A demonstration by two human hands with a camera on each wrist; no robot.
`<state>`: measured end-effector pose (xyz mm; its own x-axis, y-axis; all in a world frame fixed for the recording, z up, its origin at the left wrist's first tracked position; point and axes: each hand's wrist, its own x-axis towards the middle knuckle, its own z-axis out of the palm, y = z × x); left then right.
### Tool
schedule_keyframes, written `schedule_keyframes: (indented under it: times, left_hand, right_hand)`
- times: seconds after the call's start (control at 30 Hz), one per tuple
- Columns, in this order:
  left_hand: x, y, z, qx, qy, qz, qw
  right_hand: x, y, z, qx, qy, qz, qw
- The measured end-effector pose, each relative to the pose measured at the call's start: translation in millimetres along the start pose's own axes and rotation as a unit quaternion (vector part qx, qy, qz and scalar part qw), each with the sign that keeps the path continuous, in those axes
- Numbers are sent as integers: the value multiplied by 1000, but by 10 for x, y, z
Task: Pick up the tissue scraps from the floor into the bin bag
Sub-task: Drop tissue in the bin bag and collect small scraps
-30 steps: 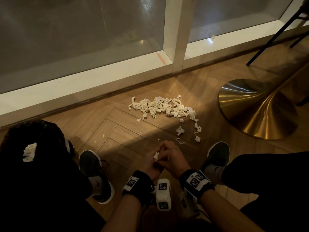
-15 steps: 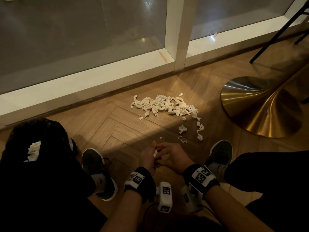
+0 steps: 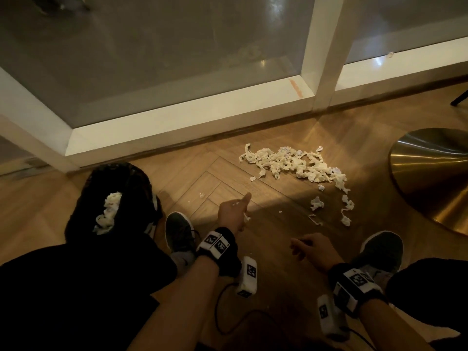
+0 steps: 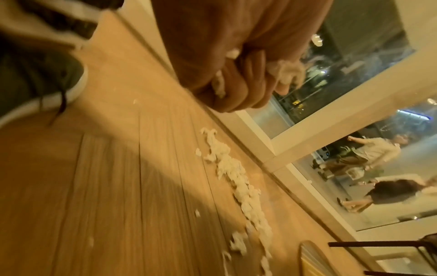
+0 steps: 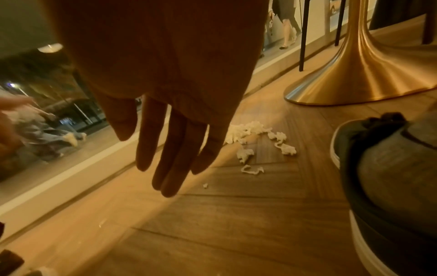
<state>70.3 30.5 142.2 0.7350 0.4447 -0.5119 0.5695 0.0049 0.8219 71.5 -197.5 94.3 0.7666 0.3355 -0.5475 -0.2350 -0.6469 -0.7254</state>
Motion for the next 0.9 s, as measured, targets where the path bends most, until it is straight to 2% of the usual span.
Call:
schedule_keyframes:
  times: [0.1, 0.23, 0.37, 0.5, 0.63, 0.77, 0.9]
  left_hand:
    - [186, 213, -494, 4, 34, 49, 998]
    - [326, 512, -1197, 41, 68, 111, 991]
    - [493, 781, -1990, 157, 144, 131, 968]
    - [623, 795, -2877, 237, 221, 101, 941]
    - [755, 451, -3507, 262, 262, 59, 927]
    - [915, 121, -3618, 269, 200, -57, 940]
    - [1063, -70, -3618, 298, 164, -87, 936]
  right_hand:
    - [20, 93, 70, 3, -48, 52, 998]
    - [52, 189, 144, 2, -65, 106, 992]
    - [57, 269, 152, 31, -59, 143, 988]
    - [47, 355, 138, 21, -47, 162, 985]
    - [57, 390, 134, 20, -38, 169, 985]
    - [45, 363, 148, 13, -12, 173, 985]
    - [63, 358, 119, 12, -28, 189, 982]
